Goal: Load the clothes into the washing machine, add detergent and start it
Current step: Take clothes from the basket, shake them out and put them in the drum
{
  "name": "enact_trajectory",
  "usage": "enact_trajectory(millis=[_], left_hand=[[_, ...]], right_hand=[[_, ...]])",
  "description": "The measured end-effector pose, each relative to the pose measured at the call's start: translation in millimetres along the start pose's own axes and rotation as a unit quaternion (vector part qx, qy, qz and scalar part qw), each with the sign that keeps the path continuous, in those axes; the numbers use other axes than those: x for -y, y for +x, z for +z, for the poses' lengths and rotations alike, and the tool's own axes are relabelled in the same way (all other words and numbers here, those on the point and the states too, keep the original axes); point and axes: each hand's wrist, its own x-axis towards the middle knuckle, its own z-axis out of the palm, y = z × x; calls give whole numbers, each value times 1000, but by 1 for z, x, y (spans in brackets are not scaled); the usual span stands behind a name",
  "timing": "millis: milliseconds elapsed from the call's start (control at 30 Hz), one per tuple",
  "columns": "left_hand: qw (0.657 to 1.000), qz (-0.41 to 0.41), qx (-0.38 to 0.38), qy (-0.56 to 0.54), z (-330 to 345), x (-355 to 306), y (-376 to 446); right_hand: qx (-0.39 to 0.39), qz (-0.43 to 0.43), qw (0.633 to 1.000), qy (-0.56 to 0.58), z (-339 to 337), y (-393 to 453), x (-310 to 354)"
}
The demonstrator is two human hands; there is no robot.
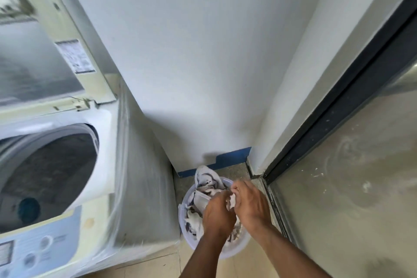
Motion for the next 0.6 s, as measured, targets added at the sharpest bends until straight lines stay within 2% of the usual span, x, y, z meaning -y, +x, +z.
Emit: enact_trajectory(millis=[167, 367, 600], left_hand=[[1000, 24, 3, -16, -40, -42, -28], [996, 83, 38, -25, -71, -90, -52], [995, 90, -40, -23, -112, -119, -75]], right_hand=[[-82, -29, 996, -18, -85, -10, 36], [-116, -31, 993, -15, -156, -39, 59], [-175, -137, 973, 69, -231, -59, 100]])
